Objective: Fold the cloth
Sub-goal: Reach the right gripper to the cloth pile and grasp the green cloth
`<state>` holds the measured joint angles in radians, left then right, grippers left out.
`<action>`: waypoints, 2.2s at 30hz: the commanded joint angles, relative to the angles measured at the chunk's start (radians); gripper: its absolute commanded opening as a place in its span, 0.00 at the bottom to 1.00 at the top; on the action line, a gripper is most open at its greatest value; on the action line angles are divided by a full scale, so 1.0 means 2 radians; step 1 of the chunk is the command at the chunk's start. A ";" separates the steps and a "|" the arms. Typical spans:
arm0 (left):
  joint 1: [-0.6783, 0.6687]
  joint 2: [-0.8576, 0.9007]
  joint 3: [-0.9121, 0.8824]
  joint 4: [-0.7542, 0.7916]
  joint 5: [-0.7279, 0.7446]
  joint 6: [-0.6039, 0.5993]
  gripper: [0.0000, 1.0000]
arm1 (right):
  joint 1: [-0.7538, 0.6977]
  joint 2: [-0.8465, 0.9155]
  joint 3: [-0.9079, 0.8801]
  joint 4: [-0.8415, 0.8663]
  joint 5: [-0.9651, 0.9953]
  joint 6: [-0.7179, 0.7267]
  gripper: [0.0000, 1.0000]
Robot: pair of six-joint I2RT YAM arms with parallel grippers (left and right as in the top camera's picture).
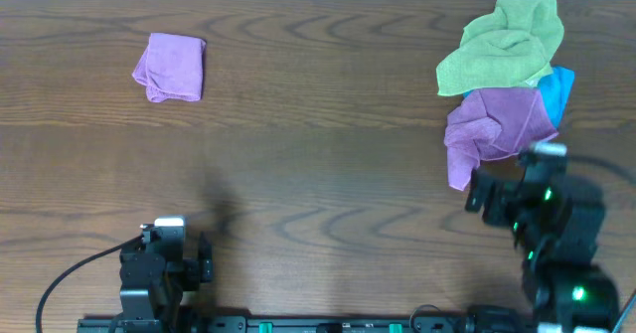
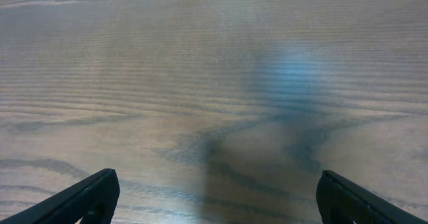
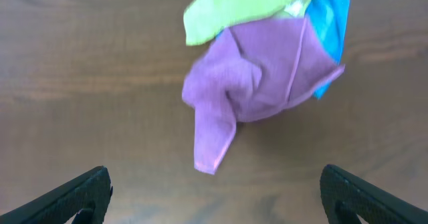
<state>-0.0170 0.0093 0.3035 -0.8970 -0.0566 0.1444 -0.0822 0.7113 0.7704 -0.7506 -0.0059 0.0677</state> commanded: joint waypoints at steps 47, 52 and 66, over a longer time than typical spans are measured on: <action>-0.002 -0.003 -0.004 -0.019 -0.011 0.017 0.95 | -0.062 0.593 0.255 0.281 0.082 0.116 0.94; -0.002 -0.003 -0.004 -0.019 -0.011 0.017 0.95 | -0.065 0.619 0.255 0.337 0.080 0.125 0.90; -0.002 -0.003 -0.004 -0.019 -0.011 0.017 0.95 | -0.069 0.649 0.255 0.381 0.078 0.144 0.13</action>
<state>-0.0170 0.0090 0.3035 -0.8967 -0.0563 0.1547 -0.2123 2.0048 1.2636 0.0071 0.1482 0.3492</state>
